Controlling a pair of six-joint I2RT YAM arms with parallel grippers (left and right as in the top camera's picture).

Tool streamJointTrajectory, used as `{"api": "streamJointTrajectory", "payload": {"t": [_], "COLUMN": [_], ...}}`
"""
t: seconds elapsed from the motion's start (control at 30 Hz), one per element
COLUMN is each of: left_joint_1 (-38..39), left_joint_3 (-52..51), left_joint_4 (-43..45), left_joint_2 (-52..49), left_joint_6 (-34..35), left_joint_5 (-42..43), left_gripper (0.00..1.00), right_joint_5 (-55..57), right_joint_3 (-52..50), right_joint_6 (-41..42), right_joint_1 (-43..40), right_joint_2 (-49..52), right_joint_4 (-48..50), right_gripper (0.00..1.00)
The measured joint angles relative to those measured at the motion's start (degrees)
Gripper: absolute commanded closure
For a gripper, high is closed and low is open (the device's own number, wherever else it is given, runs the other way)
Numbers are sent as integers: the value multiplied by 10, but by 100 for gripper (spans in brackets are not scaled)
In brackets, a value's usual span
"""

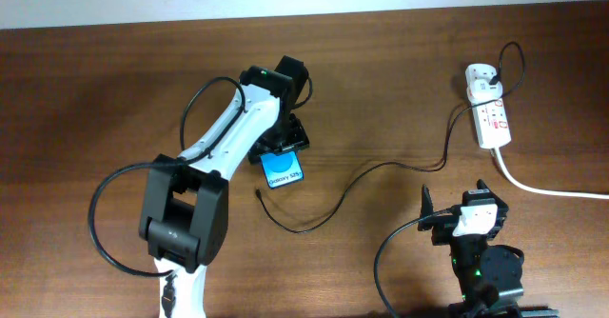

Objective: Plug charger to phone and switch on socket
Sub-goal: 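Lift the phone upright with the left gripper, then reach the right gripper to the black cable's USB-C plug and grasp it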

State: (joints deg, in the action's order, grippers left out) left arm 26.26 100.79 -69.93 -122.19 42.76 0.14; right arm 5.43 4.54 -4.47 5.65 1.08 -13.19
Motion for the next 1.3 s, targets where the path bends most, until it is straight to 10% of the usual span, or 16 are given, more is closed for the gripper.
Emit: {"api": "streamJointTrajectory", "payload": {"t": [0.6,0.9,1.3], "left_joint_1": [-38,-38,-38], "left_joint_3": [147,147,147], "left_joint_4": [-134,-134,-132], "left_joint_2": [0,0,0], "left_joint_6": [-60,-60,-60], "left_joint_5": [96,114,119], "left_gripper": [40,40,39], "right_joint_5": [82,-244,-264], "right_joint_3": [-3,-7,114], "right_joint_6": [3,476,681], "right_joint_1": [0,-1,0], "right_joint_2": [0,0,171], "right_joint_4": [14,75,43], "right_gripper": [2,2,2]}}
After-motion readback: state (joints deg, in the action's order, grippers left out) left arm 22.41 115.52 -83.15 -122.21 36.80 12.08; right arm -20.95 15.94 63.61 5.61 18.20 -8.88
